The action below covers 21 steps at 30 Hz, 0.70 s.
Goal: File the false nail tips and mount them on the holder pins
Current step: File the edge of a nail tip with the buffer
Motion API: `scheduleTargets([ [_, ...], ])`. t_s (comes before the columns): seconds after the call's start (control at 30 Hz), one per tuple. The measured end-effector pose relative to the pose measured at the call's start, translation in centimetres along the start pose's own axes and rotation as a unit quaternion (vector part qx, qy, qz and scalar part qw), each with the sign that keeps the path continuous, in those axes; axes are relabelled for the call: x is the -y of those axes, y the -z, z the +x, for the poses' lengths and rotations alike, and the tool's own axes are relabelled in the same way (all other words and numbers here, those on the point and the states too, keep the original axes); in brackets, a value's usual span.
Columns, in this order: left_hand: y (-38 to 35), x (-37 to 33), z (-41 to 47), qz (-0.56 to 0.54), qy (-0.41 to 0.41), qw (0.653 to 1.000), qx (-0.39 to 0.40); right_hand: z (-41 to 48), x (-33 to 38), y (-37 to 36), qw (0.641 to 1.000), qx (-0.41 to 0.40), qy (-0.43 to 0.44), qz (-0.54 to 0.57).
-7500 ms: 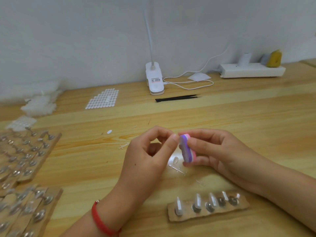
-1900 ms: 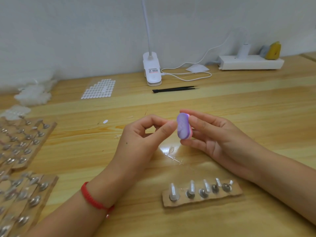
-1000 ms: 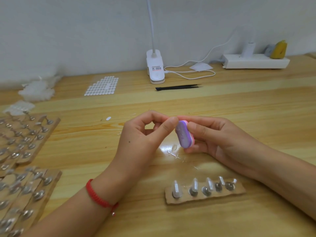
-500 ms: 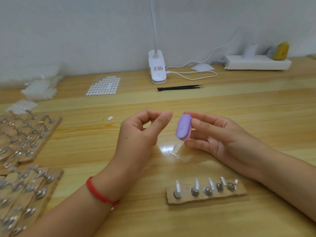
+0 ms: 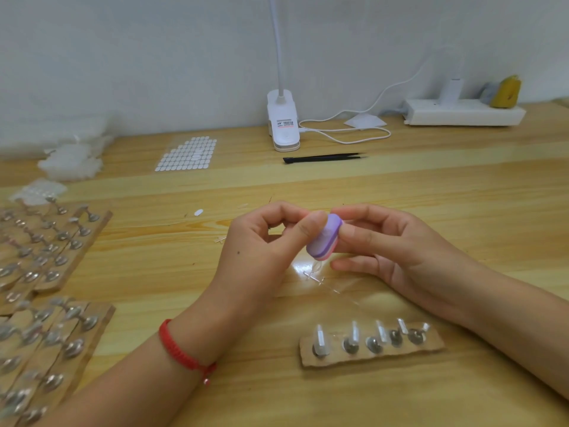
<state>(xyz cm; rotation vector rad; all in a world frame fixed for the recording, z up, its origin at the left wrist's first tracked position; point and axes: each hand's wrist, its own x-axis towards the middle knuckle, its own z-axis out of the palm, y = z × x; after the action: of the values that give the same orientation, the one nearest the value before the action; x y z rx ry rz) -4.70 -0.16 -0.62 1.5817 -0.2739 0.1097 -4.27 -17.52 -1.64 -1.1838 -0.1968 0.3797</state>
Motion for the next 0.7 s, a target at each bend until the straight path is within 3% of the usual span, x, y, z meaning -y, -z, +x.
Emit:
scheduleTargets([
  [0.53, 0.06, 0.01, 0.06, -0.007, 0.008, 1.000, -0.010, -0.27, 0.05, -0.42, 0.999, 0.004, -0.001, -0.048],
  [0.7, -0.03, -0.06, 0.06, 0.005, 0.006, 1.000, -0.009, -0.23, 0.21, -0.42, 1.000, -0.015, -0.003, 0.000],
])
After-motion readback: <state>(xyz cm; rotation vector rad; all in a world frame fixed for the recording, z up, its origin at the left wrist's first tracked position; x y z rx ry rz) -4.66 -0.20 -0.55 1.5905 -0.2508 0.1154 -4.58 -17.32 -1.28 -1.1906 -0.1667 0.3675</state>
